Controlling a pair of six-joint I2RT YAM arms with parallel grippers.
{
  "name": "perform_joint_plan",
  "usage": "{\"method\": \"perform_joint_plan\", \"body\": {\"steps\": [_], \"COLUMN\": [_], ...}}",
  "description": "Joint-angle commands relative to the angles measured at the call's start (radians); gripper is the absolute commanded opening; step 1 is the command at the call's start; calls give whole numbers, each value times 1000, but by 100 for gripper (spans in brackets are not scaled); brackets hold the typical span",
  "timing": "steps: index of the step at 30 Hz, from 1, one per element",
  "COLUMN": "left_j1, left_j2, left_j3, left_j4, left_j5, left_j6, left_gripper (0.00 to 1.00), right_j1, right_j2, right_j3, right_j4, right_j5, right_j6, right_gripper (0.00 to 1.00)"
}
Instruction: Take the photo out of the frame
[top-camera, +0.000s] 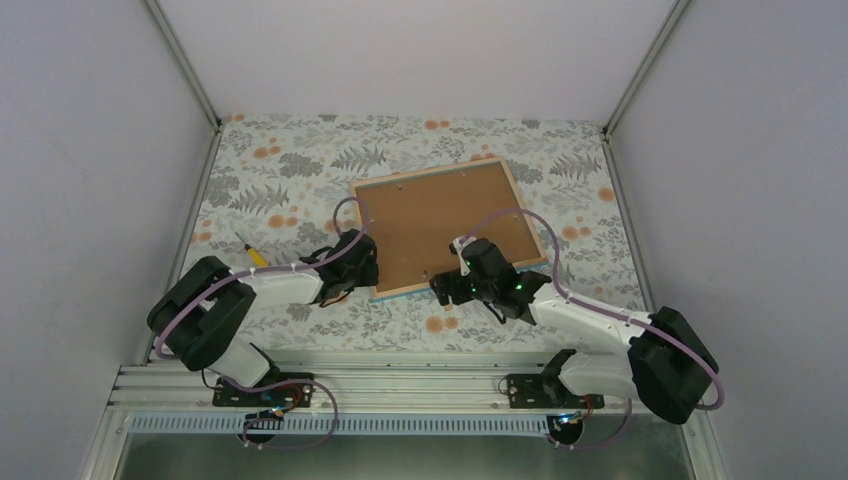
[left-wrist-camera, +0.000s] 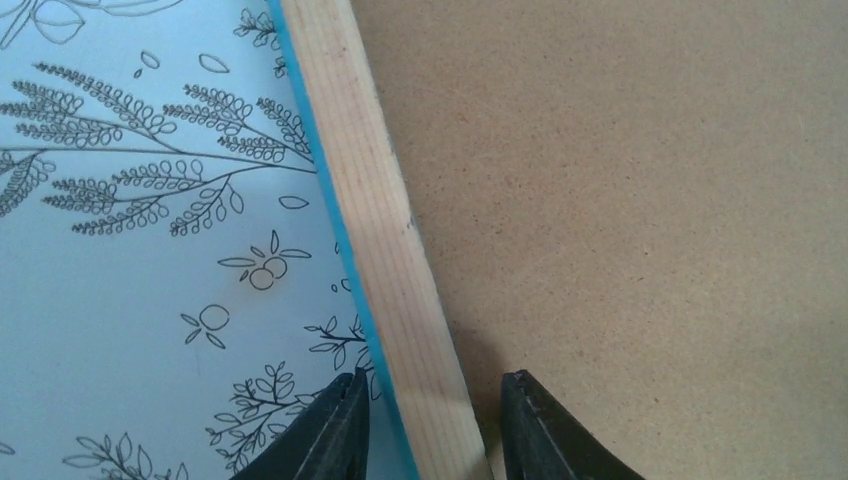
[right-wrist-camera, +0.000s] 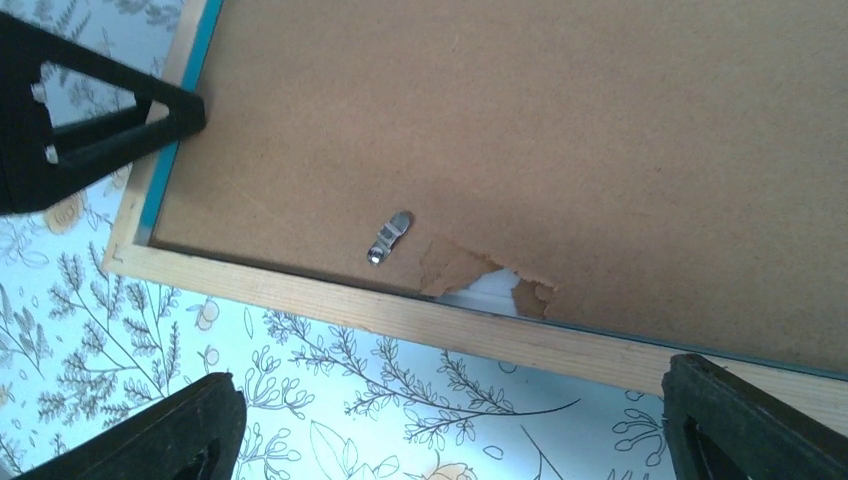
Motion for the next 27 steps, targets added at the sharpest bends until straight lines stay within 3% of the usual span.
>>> {"method": "perform_joint_plan", "body": {"steps": [1,10,14,22,27], "left_j1": [-1,52,86,129,153], "left_j2": [0,-23,-55,-93,-110], "left_j3": [27,76,91,127,146], "left_j4": [-6,-56,-69,-117,-142], "left_j5": [-26,-56,-49,-56,-57], "left_j6": [1,62,103,161,195], "left_gripper": [30,14,13,12,11], "right_j1": [36,122,182,366,394], "right_j2": [29,128,164,240,250], "right_j3": [20,76,105,176,206], "right_j4": [21,45,47,-14,-56], "right_j5": [50,69,109,361,417], "right_j6": [-55,-150,-195,-340,-364], "right_gripper": [94,98,99,100,100]}}
